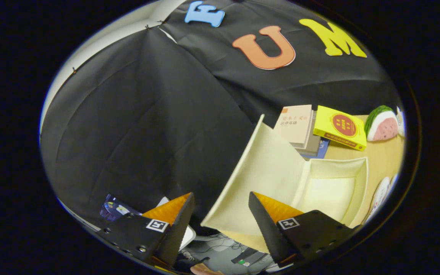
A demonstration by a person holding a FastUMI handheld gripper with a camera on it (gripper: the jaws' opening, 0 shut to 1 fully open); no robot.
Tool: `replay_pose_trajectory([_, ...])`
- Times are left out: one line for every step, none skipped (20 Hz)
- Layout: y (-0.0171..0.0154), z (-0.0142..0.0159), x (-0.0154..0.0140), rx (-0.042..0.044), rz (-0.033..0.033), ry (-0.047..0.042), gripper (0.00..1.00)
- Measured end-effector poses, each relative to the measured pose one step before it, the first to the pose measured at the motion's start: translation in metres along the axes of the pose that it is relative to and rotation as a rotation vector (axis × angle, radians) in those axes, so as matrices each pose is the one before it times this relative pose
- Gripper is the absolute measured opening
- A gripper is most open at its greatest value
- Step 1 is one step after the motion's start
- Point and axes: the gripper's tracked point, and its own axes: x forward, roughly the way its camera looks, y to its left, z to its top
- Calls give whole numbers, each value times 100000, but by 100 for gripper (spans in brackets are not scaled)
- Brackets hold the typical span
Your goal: Open the storage box then place both shoes into the box .Put the left shoe in first, then the right shoe, with the right side of both shoes facing outward in a uniform manner.
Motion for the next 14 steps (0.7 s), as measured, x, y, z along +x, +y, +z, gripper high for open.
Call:
replay_pose_trajectory([1,-477,-241,108,8,505,89])
replay_pose_trajectory([-492,-384,-345,14,-462,384,90])
replay_pose_trajectory([-736,-157,-408,-105,-346,-434,92])
replay_pose_trajectory([-1022,-100,-409,109,-982,-355,93])
replay_pose_trajectory([-1317,-144,-479,615,-1234,-258,93])
replay_pose_trajectory([-1275,-133,-383,496,-1091,-643,93])
replay_pose_trajectory([-2003,-67,-423,-226,-3698,-403,93])
replay_pose_trajectory([-2010,7,-492,-1242,-3582,-966,93])
replay_pose_trajectory([-2235,-53,-485,-1173,-4037,-904,93])
replay_pose_trajectory([-2038,-300,-478,8,-3805,-485,93])
replay_pose_trajectory([-2052,-292,-620,917,-2935,212,93])
replay_pose_trajectory([-1948,-339,-708,1062,-2407,117,93])
replay_pose_trajectory([-2140,-26,-689,529,-2441,-475,93])
replay_pose_trajectory([-2163,6,-534,146,-1703,-1271,94])
